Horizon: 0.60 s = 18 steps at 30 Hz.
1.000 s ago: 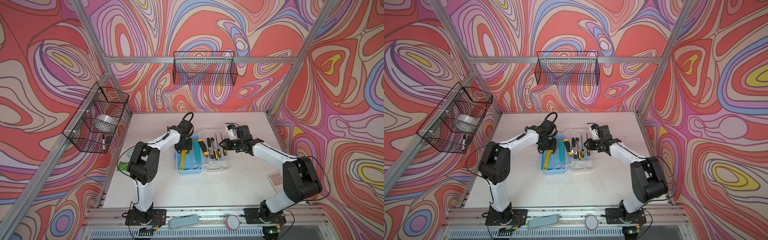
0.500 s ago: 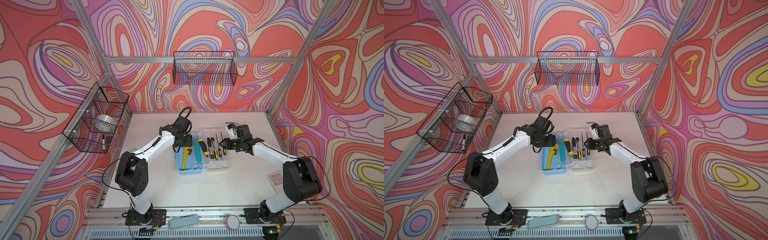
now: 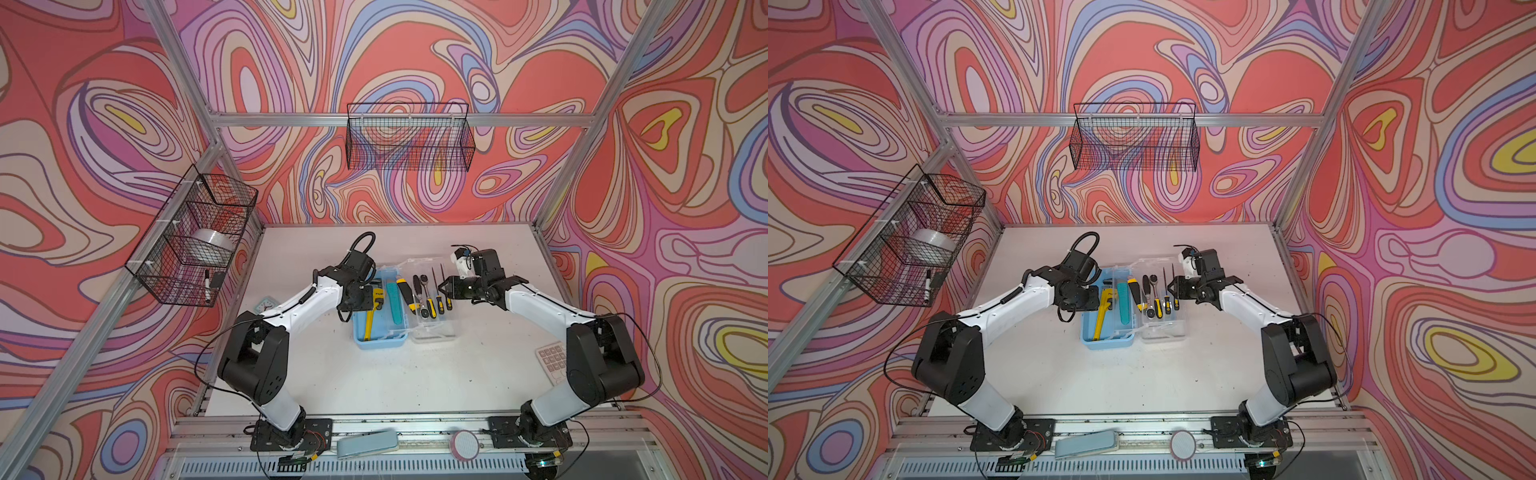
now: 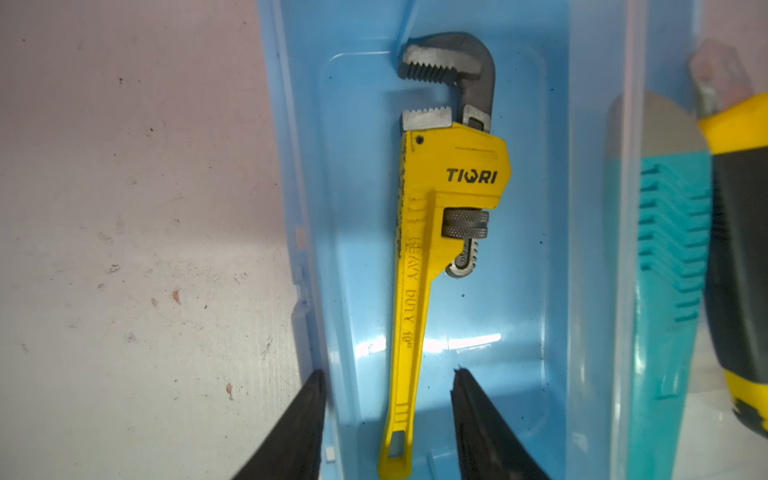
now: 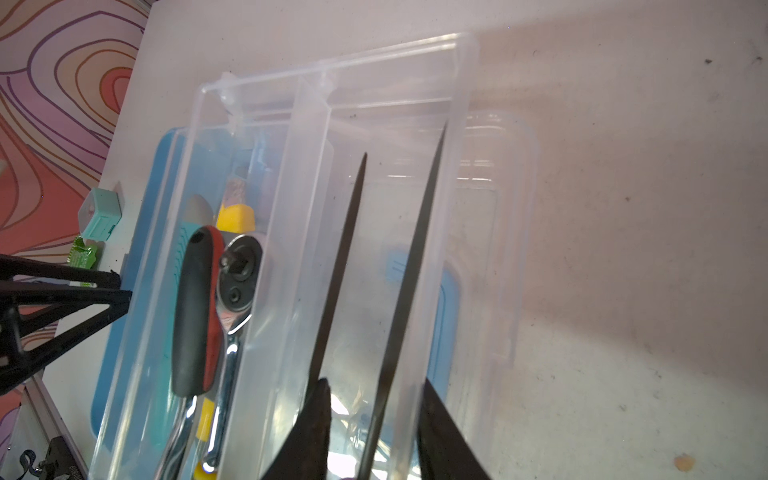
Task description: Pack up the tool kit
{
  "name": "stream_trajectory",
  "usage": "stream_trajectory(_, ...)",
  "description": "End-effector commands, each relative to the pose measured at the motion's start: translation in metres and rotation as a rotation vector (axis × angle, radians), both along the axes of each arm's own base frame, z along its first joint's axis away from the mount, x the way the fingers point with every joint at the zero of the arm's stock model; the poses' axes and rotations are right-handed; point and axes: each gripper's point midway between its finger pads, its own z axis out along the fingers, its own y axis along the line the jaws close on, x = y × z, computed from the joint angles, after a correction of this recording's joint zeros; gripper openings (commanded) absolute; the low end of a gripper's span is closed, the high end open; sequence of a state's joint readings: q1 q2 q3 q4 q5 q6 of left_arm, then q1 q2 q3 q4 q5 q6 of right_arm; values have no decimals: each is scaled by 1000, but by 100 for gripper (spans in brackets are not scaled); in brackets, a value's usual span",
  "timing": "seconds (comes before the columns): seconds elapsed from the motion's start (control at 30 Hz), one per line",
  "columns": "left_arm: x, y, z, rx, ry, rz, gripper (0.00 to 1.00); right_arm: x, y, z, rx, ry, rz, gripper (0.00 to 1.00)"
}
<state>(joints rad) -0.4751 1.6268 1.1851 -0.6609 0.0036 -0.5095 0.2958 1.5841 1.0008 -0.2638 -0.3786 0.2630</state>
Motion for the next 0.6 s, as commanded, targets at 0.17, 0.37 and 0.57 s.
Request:
stream_trajectory(0.17,-13,15,32,-9,-72,35,54,-15,-8,-14,-49,78,-10,33)
stream_trajectory(0.37,-20,17,7,2,-12,25,52,-17,-8,-9,-44,70,-9,33)
stream_trajectory(0.57,-21,12,-17,-14,42,9,47,-18,-4,-4,-18,66,3,32)
